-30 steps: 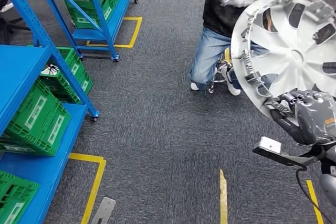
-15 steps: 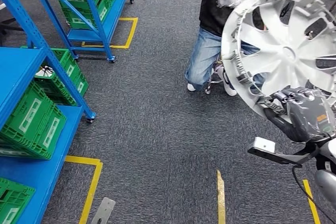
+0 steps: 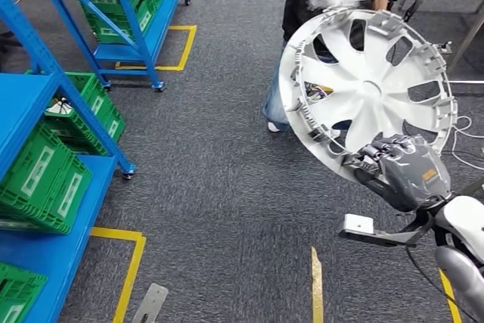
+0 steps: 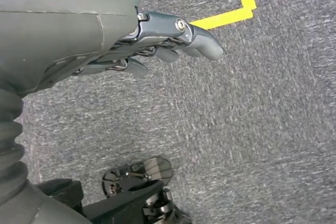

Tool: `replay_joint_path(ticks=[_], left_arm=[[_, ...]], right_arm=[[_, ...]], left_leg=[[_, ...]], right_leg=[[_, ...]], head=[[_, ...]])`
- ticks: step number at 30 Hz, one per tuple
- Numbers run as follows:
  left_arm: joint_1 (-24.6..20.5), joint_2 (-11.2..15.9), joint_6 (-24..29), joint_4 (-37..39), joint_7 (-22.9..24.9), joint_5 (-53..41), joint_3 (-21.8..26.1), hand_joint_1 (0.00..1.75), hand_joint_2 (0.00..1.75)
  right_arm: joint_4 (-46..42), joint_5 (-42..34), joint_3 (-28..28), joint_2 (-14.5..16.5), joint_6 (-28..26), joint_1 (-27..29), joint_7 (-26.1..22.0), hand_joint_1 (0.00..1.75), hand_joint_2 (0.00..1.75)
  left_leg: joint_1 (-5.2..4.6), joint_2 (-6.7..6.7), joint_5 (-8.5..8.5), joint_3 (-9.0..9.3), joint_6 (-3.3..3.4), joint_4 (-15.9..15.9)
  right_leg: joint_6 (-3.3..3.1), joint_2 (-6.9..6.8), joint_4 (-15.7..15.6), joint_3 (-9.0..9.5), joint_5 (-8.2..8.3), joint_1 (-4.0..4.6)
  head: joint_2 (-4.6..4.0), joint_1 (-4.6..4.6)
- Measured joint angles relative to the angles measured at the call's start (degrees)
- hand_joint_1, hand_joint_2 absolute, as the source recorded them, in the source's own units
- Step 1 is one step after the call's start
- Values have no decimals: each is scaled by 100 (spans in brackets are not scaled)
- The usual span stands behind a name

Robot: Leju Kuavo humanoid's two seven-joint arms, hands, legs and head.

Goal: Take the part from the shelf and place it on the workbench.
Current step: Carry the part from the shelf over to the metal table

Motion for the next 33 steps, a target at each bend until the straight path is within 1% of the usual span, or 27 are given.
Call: replay_joint_path(ticks=[1, 2, 3, 5, 6, 7, 8, 10, 11, 12, 13, 15, 17, 18, 20, 21, 22, 23, 24, 25, 26, 27, 28, 30, 31, 32, 33], left_arm=[[-2, 2, 0, 1, 0, 0, -2, 0, 175], [-6, 2, 0, 2, -1, 0, -3, 0, 175], [-9, 2, 0, 4, -1, 0, -5, 0, 175], [-2, 3, -1, 8, -1, 1, -7, 0, 175], [8, 4, -1, 9, 0, 1, -7, 0, 175], [18, 6, -2, 10, 1, 2, -7, 0, 175], [23, 7, -2, 10, 1, 2, -7, 0, 175], [25, 13, -2, 10, 1, 2, -7, 0, 175], [23, 17, -2, 11, 1, 2, -7, 0, 175], [18, 22, -2, 11, 1, 1, -7, 0, 175], [13, 27, -1, 12, 1, 1, -8, 0, 175], [12, 30, -1, 12, 1, 1, -9, 0, 175], [14, 29, 0, 12, -1, -1, -9, 0, 175], [8, 27, -1, 12, -1, -2, -9, 0, 175], [-2, 21, -4, 12, 0, -5, -10, 0, 175], [-2, 19, -7, 13, 1, -7, -11, 0, 175], [3, 17, -10, 13, 1, -8, -11, 0, 175], [8, 17, -14, 14, 1, -9, -11, 0, 175], [10, 15, -15, 14, 1, -9, -11, 0, 175], [11, 14, -17, 14, 1, -9, -11, 0, 175], [7, 16, -17, 14, 0, -9, -11, 0, 175], [0, 19, -19, 14, 0, -9, -11, 0, 175], [-3, 22, -21, 14, -1, -8, -11, 0, 175], [-7, 24, -25, 14, -1, -5, -13, 0, 175], [-7, 22, -26, 15, -2, -3, -13, 0, 175], [-12, 23, -25, 15, -2, -1, -13, 0, 175], [-17, 24, -25, 16, -2, 1, -13, 0, 175]], right_arm=[[1, -2, 18, -2, -1, -1, 2, 175, 175], [1, -4, 29, -4, -2, -4, 8, 175, 175], [1, -6, 37, -7, -3, -7, 14, 175, 175], [2, -7, 65, -9, -5, -10, 24, 175, 175], [2, -6, 82, -9, -5, -7, 25, 175, 175], [1, -5, 98, -10, -6, -4, 25, 175, 175], [1, -5, 110, -10, -7, -1, 25, 175, 175], [1, -6, 119, -10, -8, 1, 25, 175, 175], [1, -7, 123, -10, -9, 0, 25, 175, 175], [1, -6, 128, -10, -10, -1, 25, 175, 175], [1, -5, 134, -10, -11, 1, 25, 175, 175], [0, -4, 144, -17, -13, 8, 25, 175, 175], [1, -7, 147, -33, -14, 7, 25, 175, 175], [1, -8, 148, -42, -14, -3, 23, 175, 175], [2, -8, 153, -48, -13, -22, 14, 175, 175], [2, -6, 155, -48, -11, -23, 8, 175, 175], [2, -5, 157, -49, -9, -24, 3, 175, 175], [2, -6, 156, -54, -5, -28, 2, 175, 175], [2, -9, 155, -62, -3, -34, 2, 175, 175], [3, -15, 153, -75, 2, -41, 2, 175, 175], [8, -23, 154, -86, 9, -53, 3, 175, 175], [13, -32, 153, -97, 18, -73, 1, 175, 175], [16, -43, 150, -103, 26, -88, 2, 175, 175], [19, -63, 141, -115, 35, -109, 4, 175, 175], [19, -73, 135, -125, 36, -106, 9, 175, 175], [20, -82, 132, -136, 37, -106, 13, 175, 175], [21, -90, 127, -144, 37, -107, 21, 175, 175]], left_leg=[[6, 3, -49, -10, -20, 58], [13, 5, -142, -71, -43, 219], [18, 5, -273, -195, -61, 494], [21, 5, -547, -590, -74, 1261], [20, 5, -600, -762, -63, 1548], [17, 4, -549, -856, -41, 1655], [9, 4, -387, -850, -9, 1542], [-29, -1, 84, -609, 78, 873], [-54, -4, 238, -472, 115, 540], [-75, -5, 287, -364, 138, 286], [-92, -6, 264, -305, 150, 146], [-92, -2, 199, -225, 167, -5], [-67, -3, 192, -124, 197, -78], [-54, -5, 183, -80, 213, -99], [-50, -4, 139, -39, 234, -104], [-50, -4, 111, -16, 236, -103], [-48, -4, 77, 21, 231, -102], [-43, -4, 38, 70, 223, -100], [-36, -5, -6, 131, 209, -99], [-26, -7, -57, 197, 185, -98], [-23, -9, -100, 244, 156, -95], [-25, -9, -136, 264, 122, -94], [-31, -5, -161, 270, 90, -94], [-43, 5, -187, 269, 41, -92], [-41, 8, -191, 259, 19, -31], [-35, 8, -197, 196, -6, 118], [-26, 8, -225, 64, -31, 371]], right_leg=[[-39, 1, 1, 26, -18, 0], [-77, -1, -5, 59, -35, -1], [-114, -6, -10, 91, -55, 2], [-170, -7, -10, 139, -98, 29], [-187, 1, -10, 164, -120, 45], [-198, 12, -10, 193, -145, 62], [-202, 25, -10, 232, -173, 77], [-199, 43, -14, 316, -239, 91], [-187, 50, -16, 351, -271, 100], [-170, 54, -21, 363, -294, 101], [-145, 56, -20, 364, -294, 99], [-85, 53, -12, 366, -274, 90], [-36, 44, 150, 287, -333, 80], [-13, 40, 366, 157, -420, 74], [39, 37, 1029, -276, -652, 63], [65, 35, 1322, -500, -724, 56], [83, 32, 1461, -654, -704, 49], [96, 29, 1400, -702, -567, 40], [107, 22, 1127, -635, -326, 26], [121, 12, 756, -499, -71, 14], [127, 0, 420, -375, 89, 19], [98, -7, 167, -262, 161, 31], [54, -10, 34, -203, 162, 47], [-69, -1, -37, -143, 120, 62], [-106, 4, -51, -113, 120, 56], [-142, 3, -56, -69, 96, 51], [-173, 2, -62, -20, 69, 47]], head=[[0, -10], [0, -20], [0, -33], [0, -51], [0, -53], [0, -53], [0, -53], [0, -50], [0, -47], [0, -47], [0, -45], [0, -49], [0, -36], [0, -28], [0, -17], [0, -19], [0, -20], [0, -20], [0, -19], [0, -20], [0, -13], [0, -7], [0, -9], [0, -18], [0, -27], [0, -31], [0, -35]])
